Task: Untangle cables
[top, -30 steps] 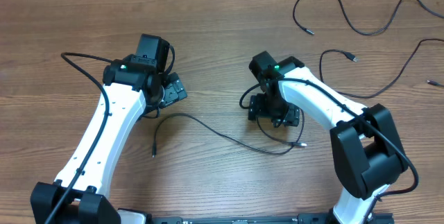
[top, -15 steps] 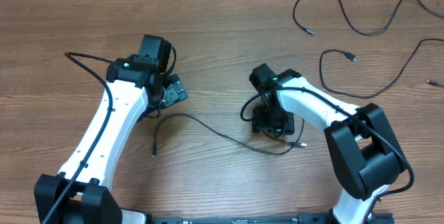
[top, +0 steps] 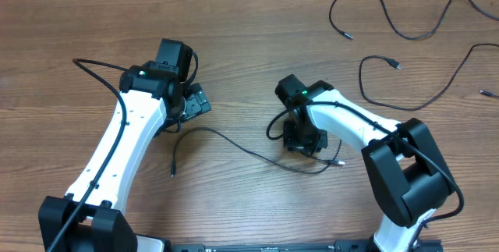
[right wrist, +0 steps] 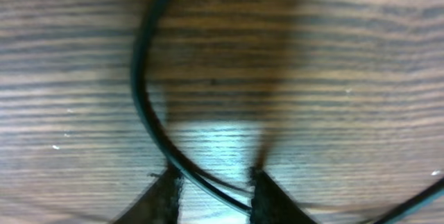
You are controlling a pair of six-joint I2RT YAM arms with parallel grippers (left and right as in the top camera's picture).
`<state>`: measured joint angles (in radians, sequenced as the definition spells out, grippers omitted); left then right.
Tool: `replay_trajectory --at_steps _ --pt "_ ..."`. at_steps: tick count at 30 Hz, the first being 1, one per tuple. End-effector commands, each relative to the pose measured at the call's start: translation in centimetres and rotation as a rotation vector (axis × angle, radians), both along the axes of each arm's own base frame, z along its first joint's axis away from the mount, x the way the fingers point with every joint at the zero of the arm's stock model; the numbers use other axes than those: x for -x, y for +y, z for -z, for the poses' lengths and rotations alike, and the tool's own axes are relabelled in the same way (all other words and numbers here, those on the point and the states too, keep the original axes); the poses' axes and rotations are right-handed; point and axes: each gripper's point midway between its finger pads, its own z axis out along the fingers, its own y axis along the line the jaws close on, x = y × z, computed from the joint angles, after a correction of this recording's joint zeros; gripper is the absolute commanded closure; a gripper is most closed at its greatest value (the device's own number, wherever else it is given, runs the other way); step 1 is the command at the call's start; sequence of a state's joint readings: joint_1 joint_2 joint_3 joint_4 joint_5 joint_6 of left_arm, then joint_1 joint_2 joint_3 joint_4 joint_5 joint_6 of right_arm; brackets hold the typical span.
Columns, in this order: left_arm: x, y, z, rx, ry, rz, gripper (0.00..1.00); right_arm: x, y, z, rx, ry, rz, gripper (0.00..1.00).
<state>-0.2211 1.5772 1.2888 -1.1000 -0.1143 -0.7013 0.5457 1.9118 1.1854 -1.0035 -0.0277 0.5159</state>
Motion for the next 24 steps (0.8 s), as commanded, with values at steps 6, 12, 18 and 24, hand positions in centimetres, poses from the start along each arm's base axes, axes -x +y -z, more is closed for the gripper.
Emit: replay_trajectory --at_steps 6,12,18,24 --pt "0.1 0.3 0.5 -0.019 0.012 -0.014 0.01 0.5 0.4 0.0 0.003 -0.01 0.063 0.96" --pt "0.1 0.0 0.5 -0.004 0.015 -0.012 0.0 -0.1 0.8 -2.0 -0.051 0.036 0.118 0.96" --pt "0.1 -0.2 0.5 0.006 0.017 -0.01 0.01 -1.8 0.7 -6.3 -0.116 0.074 0.192 0.96" --pt "0.2 -0.2 0.5 0.006 0.018 -0.009 0.0 -3.9 0.8 -10.6 -0.219 0.044 0.253 0.96"
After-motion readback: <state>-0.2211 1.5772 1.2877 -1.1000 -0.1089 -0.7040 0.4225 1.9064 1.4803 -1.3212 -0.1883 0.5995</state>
